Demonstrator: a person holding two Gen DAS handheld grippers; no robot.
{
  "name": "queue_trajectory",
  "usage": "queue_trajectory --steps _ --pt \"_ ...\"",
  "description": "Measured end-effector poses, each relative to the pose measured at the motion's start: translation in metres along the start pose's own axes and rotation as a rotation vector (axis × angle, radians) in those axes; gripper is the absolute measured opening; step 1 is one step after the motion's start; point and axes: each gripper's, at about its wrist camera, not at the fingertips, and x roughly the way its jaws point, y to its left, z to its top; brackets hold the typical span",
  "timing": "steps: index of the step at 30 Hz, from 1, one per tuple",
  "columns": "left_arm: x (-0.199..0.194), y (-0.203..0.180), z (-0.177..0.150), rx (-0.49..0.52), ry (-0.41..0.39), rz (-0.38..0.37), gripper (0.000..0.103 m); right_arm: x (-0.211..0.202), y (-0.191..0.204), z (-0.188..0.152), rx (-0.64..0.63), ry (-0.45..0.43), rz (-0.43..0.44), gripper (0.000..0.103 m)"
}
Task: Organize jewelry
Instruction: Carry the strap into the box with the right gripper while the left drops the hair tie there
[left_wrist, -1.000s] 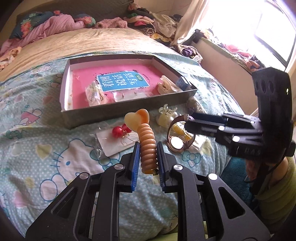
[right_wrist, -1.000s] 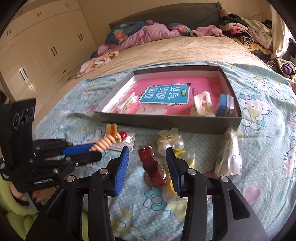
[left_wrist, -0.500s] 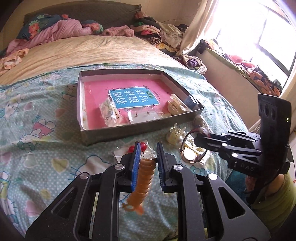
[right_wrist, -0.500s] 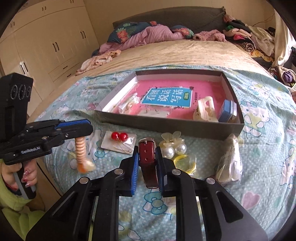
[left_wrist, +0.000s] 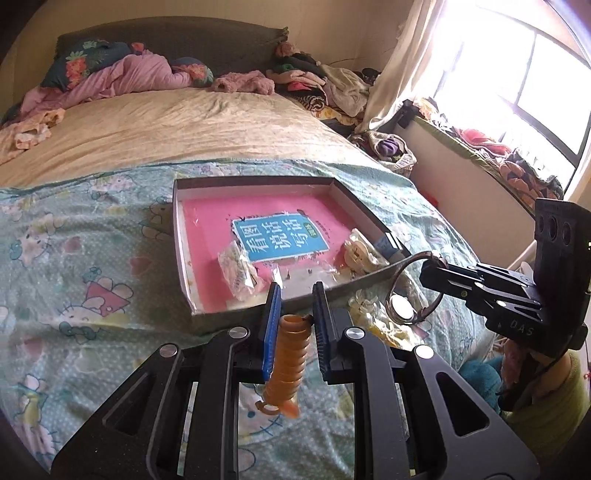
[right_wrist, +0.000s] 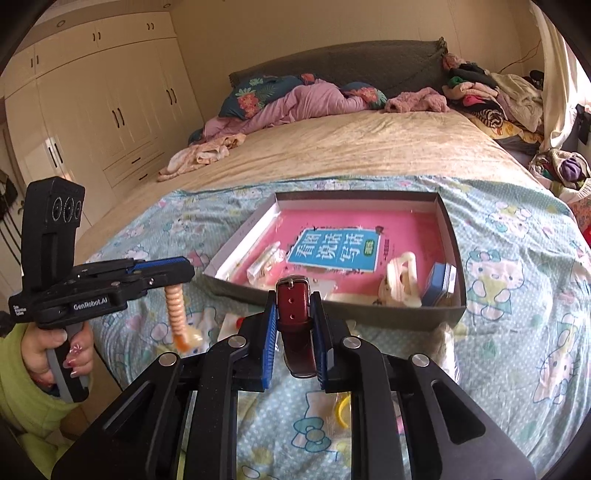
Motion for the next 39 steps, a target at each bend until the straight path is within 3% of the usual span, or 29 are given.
queue_trajectory --steps 14,39 --pt "0.026 0.013 0.054 0.003 -0.058 0.034 0.011 0.007 -0.020 0.035 0.017 -0.048 -0.039 0.016" --pt "0.097 0.014 0.077 -0.042 -0.014 0.037 0.011 0.061 -0.065 0.050 0.123 -0.016 -0.039 0.016"
